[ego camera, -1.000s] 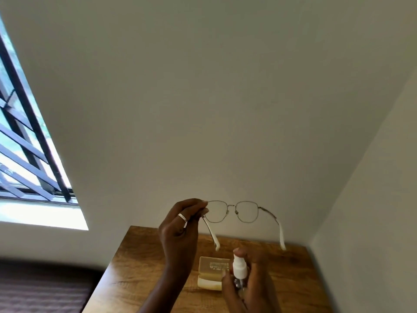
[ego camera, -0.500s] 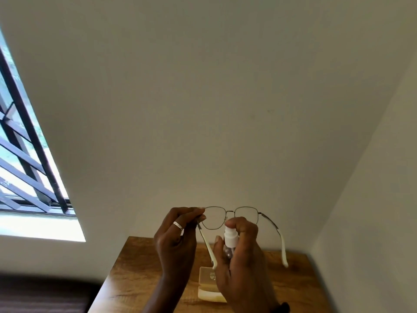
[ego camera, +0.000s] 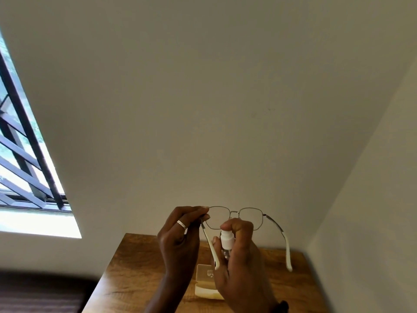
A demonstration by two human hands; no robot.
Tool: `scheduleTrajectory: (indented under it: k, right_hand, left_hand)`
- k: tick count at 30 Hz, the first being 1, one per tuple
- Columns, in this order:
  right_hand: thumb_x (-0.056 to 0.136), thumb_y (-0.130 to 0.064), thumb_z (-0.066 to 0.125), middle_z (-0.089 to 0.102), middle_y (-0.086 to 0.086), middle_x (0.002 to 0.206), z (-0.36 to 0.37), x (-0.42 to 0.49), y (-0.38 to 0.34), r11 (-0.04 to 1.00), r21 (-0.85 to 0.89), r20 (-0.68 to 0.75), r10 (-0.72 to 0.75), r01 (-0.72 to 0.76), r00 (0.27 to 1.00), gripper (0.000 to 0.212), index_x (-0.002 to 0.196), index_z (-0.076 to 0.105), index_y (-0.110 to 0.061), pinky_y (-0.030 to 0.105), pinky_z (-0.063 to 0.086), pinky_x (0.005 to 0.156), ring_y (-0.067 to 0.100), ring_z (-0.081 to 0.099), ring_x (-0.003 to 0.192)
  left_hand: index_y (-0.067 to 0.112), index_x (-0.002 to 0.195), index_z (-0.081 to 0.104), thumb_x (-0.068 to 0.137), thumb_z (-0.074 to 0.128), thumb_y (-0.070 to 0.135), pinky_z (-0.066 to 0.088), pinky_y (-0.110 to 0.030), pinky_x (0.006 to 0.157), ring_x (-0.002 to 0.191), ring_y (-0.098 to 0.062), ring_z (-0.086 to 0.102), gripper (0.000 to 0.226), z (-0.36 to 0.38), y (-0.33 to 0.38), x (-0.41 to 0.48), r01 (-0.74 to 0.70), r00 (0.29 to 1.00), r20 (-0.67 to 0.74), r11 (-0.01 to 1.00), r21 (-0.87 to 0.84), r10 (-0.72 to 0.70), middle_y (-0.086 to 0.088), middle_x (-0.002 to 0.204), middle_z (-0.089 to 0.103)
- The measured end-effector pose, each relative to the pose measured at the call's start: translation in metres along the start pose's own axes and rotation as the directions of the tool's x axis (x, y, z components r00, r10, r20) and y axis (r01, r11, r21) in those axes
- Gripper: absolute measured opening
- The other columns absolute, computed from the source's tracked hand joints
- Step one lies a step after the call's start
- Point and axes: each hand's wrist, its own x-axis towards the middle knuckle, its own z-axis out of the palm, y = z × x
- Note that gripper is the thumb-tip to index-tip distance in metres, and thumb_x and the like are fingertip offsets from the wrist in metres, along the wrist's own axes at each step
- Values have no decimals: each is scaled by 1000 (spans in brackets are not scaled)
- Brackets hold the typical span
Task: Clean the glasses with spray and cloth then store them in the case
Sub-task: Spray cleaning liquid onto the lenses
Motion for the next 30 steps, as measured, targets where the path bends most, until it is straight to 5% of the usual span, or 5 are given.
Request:
scheduleTrajectory:
  k: [4,10,15,21,30]
  right_hand:
    - [78,-30,64,39,-33,76,1,-2,-2,1000,-15,-2,6,-6,1000,56,119,26,-38,-4,40,52,-2,53,50]
    - [84,-21,69,49,-21,85,-13,-13,13,999,-8,-198,36,-38,979,53,119,31,-36,2,48,57,5,60,58]
    - [78,-19,68,51,-11,89,-23,-11,23,997,-42,-245,59,-71,968,48,116,38,-20,-4,43,62,-6,59,84]
    - [83,-33,59,55,-9,94,-25,-6,23,989,-85,-230,101,-123,968,43,117,33,-30,-6,39,55,5,60,62]
    - [84,-36,60,59,-4,103,-26,-4,24,988,-100,-231,96,-122,968,49,121,30,-33,4,49,59,15,63,66]
  left_hand:
    - [0,94,76,77,73,-19,61,-25,71,89,-12,72,25,0,2,-1,-3,1000,9,1000,5,3,-2,94,72]
    - [4,97,73,79,72,-12,60,-26,74,92,-15,72,24,-8,0,6,2,1000,-25,999,-44,-3,-7,95,72]
    - [3,96,73,84,69,6,60,-28,74,90,-20,72,13,-8,0,8,24,999,-45,995,-101,-29,-5,96,72]
    - [-7,92,74,71,72,-25,58,-19,77,91,-10,71,28,-2,3,6,15,1000,-12,999,-35,-16,-9,93,72]
    - [-5,94,74,71,71,-28,58,-19,77,91,-13,72,33,-1,4,8,-1,1000,-17,1000,-29,0,-10,93,72]
